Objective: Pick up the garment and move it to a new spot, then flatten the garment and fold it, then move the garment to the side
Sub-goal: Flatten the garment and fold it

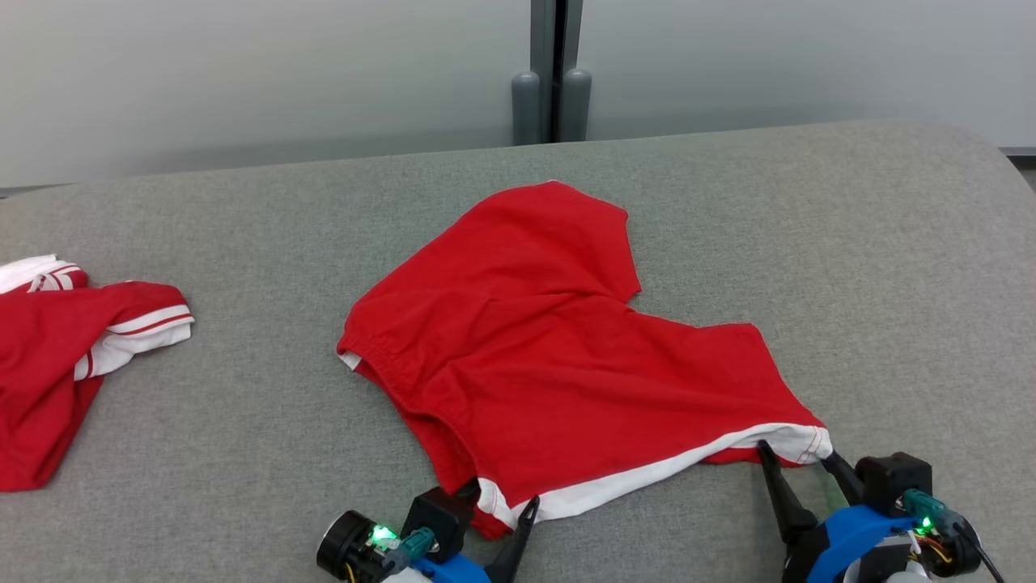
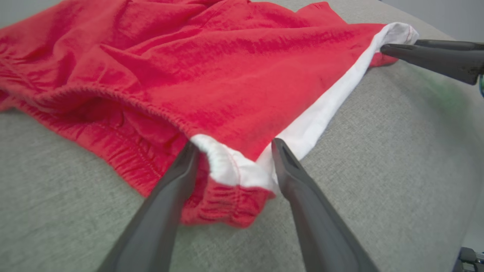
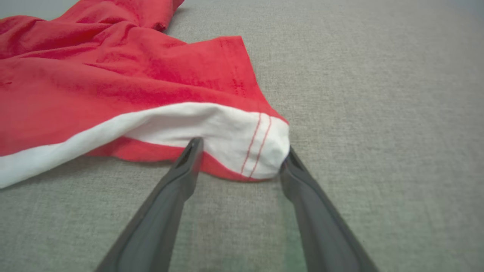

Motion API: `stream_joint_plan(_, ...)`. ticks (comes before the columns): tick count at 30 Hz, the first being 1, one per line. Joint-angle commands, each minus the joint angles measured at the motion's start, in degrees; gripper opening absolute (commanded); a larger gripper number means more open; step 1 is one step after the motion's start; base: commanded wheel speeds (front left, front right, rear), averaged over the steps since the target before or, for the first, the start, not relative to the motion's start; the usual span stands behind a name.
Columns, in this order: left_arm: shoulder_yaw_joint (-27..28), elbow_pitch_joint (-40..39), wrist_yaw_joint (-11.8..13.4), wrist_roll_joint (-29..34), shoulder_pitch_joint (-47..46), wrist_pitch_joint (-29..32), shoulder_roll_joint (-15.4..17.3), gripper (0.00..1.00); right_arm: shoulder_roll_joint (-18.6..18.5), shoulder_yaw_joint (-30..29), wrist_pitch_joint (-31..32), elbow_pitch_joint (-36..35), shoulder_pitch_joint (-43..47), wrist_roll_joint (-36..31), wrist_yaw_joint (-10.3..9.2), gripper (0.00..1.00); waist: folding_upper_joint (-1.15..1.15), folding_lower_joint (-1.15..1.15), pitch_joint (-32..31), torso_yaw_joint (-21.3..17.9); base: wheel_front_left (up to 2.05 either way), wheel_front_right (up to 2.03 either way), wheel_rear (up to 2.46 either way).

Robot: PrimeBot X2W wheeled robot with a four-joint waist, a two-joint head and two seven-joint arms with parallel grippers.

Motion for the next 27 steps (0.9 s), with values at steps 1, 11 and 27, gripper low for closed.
stream_joint_plan(1, -0.5, 0.6, -0.4, -0.3, -1.1, 0.1, -0.1, 1.0, -0.3, 0.7, -0.6, 0.7, -1.3, 0.8, 0.02, 1.0, 0.0, 0.0, 0.3, 0.1, 0.0, 0.0, 0.0)
stream_joint_plan(11, -0.7, 3.6, -0.4, -3.0, -3.3, -2.7, -0.3, 0.0, -2.4, 6.5, -2.7, 0.3, -2.9, 5.5, 0.02, 0.0, 0.0, 0.0, 0.5, 1.0, 0.0, 0.0, 0.0)
stream_joint_plan(27, 8.6, -3.4, 1.6, -7.9, -8.7, -8.2, 3.5, 0.0, -6.5, 9.2, -2.9, -18.2, -2.5, 7.6, 0.02, 0.0, 0.0, 0.0, 0.8, 1.1, 0.0, 0.0, 0.0)
